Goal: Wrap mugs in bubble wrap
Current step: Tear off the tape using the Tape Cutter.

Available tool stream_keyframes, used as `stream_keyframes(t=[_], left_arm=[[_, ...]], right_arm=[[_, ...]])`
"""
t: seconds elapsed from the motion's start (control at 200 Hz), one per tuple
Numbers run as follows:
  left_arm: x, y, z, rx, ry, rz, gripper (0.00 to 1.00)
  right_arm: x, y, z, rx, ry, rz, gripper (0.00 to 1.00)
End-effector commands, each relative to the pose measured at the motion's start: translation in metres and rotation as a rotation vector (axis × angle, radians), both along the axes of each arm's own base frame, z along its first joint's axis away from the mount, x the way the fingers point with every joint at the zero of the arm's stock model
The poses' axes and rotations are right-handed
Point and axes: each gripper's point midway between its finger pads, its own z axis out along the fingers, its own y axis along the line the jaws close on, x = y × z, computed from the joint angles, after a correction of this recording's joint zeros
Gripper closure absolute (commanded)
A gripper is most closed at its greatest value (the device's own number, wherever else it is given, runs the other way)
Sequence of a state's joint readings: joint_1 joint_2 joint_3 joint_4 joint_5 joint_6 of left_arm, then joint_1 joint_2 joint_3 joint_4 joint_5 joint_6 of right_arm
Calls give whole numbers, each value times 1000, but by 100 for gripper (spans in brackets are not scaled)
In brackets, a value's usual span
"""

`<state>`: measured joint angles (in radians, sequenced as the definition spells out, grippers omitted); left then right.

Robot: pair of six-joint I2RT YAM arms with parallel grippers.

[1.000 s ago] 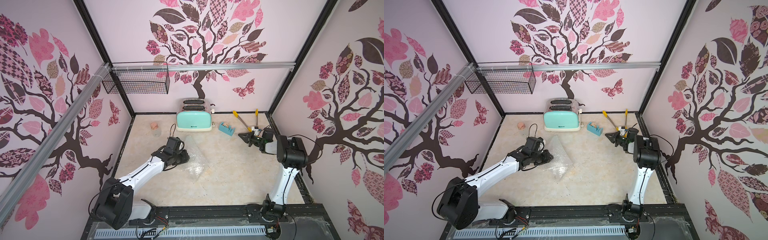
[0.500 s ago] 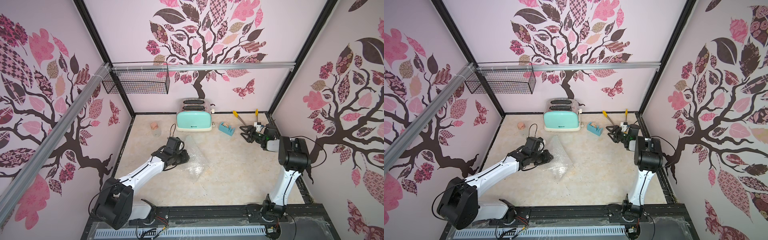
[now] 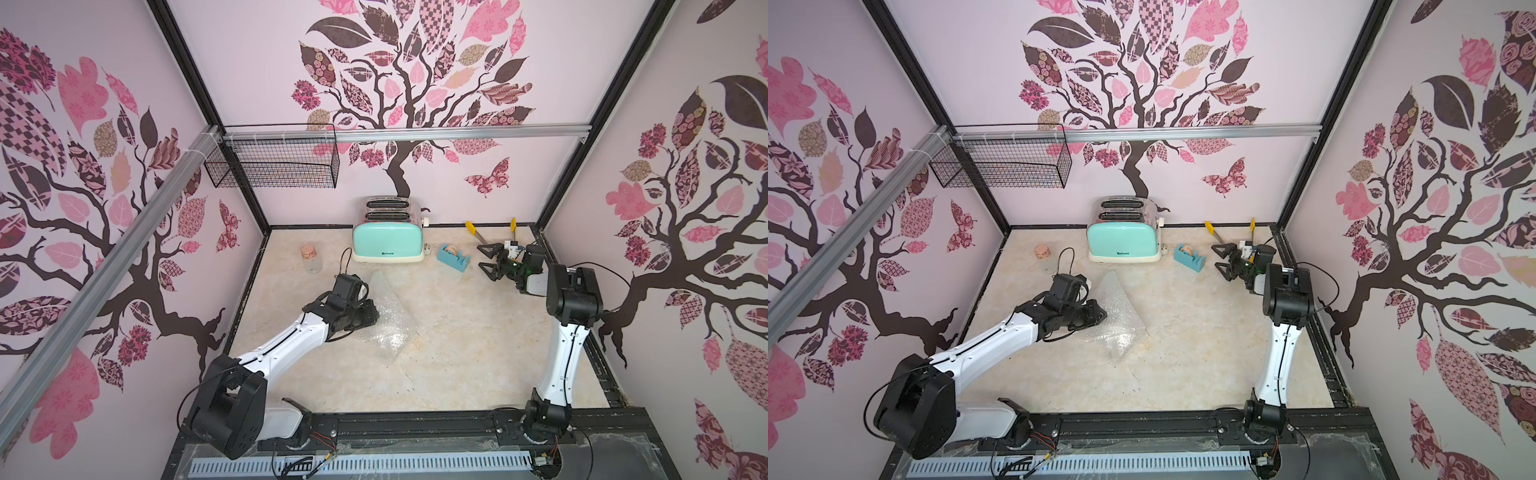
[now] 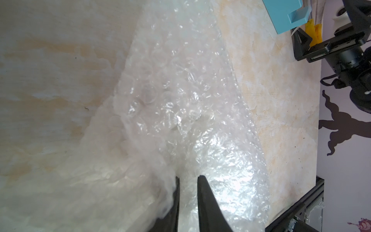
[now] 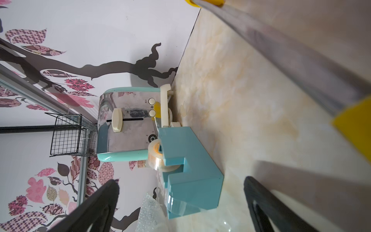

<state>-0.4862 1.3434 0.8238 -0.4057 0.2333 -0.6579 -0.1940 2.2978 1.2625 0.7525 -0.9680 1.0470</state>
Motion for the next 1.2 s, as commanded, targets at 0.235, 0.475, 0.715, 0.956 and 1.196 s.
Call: stream_keyframes(t=[0.235, 0.475, 0.715, 0.956, 1.196], left_arm=[[-5, 1, -6, 22, 27, -11, 79], [-4, -1, -4, 15, 22, -14, 79], [-5, 0, -1, 18, 16, -15, 79], [-5, -1, -1, 15, 16, -14, 79], [-5, -1, 0, 15, 13, -18, 79]], right_arm=[[-28, 34, -40, 54, 116, 104, 5], [-43, 39, -42, 110, 119, 111, 8], [-46, 41, -36, 162, 95, 111, 15], [-46, 39, -27, 148, 78, 104, 21], [-39, 37, -22, 161, 54, 85, 35]])
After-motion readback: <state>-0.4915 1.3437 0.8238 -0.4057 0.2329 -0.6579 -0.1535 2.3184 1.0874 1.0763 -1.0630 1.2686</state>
